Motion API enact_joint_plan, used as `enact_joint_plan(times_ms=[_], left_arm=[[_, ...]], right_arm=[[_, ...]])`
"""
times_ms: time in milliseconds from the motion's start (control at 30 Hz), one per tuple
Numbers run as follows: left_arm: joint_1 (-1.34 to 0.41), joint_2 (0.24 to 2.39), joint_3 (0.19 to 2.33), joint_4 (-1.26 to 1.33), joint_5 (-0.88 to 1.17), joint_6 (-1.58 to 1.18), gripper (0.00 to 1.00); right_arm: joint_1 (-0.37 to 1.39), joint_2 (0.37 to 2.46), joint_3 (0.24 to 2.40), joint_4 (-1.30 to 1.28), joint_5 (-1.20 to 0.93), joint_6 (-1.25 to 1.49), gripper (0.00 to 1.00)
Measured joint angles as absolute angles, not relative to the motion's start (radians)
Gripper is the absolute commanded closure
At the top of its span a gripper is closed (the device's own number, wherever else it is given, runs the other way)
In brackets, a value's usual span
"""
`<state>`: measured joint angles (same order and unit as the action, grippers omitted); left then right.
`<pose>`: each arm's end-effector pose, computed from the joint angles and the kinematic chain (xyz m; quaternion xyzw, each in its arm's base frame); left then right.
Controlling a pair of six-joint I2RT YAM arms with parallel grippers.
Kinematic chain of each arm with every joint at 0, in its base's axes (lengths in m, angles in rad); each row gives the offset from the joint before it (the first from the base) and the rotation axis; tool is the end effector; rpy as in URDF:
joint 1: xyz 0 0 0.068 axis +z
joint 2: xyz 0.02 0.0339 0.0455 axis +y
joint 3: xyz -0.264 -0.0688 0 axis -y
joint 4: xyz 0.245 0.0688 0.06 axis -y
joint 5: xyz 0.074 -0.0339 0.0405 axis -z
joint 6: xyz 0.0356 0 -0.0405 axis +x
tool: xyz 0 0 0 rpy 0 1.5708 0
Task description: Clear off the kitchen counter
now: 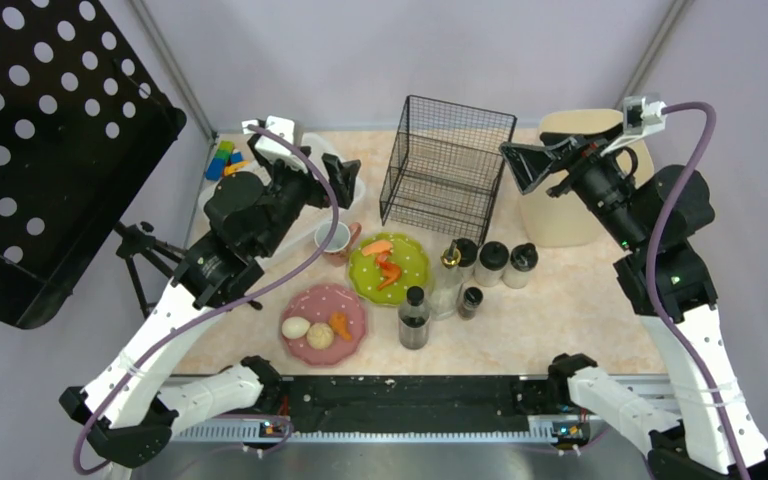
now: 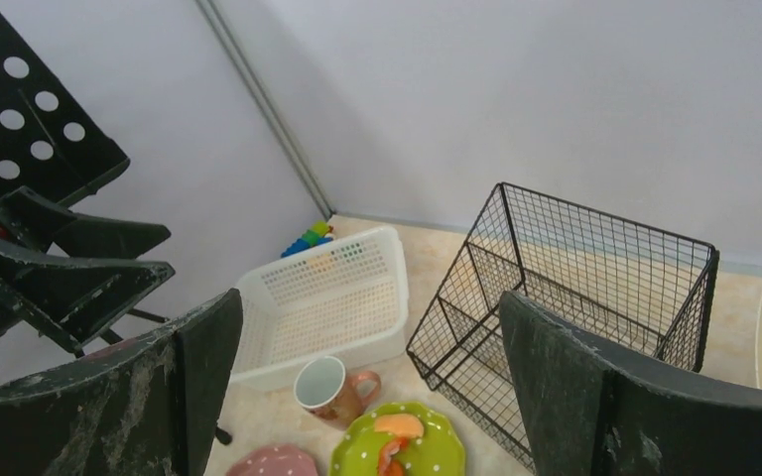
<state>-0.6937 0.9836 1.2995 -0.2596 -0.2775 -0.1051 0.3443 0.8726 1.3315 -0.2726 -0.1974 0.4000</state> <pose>0.1570 -0.1178 0.4725 0.1012 0.6802 -0.1924 0.7000 0.1392 0.0573 0.4982 -0.0581 0.6370 0.3371 0.6908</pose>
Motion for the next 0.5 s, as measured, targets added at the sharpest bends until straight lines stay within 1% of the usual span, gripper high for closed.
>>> enact_joint_plan(times_ms=[167,333,500], left_arm=[[-0.694,0.968,1.280,-0.279,-0.270,-0.122,0.01],[-0.694,0.949,1.269,-0.329,-0.258,-0.199,0.01],[-0.694,0.941,1.238,-0.384,-0.216,-0.262,0.01]], right_arm=[[0.344,0.830,1.273,-0.254,-0.223,0.384,0.01],[0.344,0.825,1.238,-0.246,-0.273,0.374,0.01],[0.344,0.820,1.171,-0.255,-0.351,0.370,0.06]])
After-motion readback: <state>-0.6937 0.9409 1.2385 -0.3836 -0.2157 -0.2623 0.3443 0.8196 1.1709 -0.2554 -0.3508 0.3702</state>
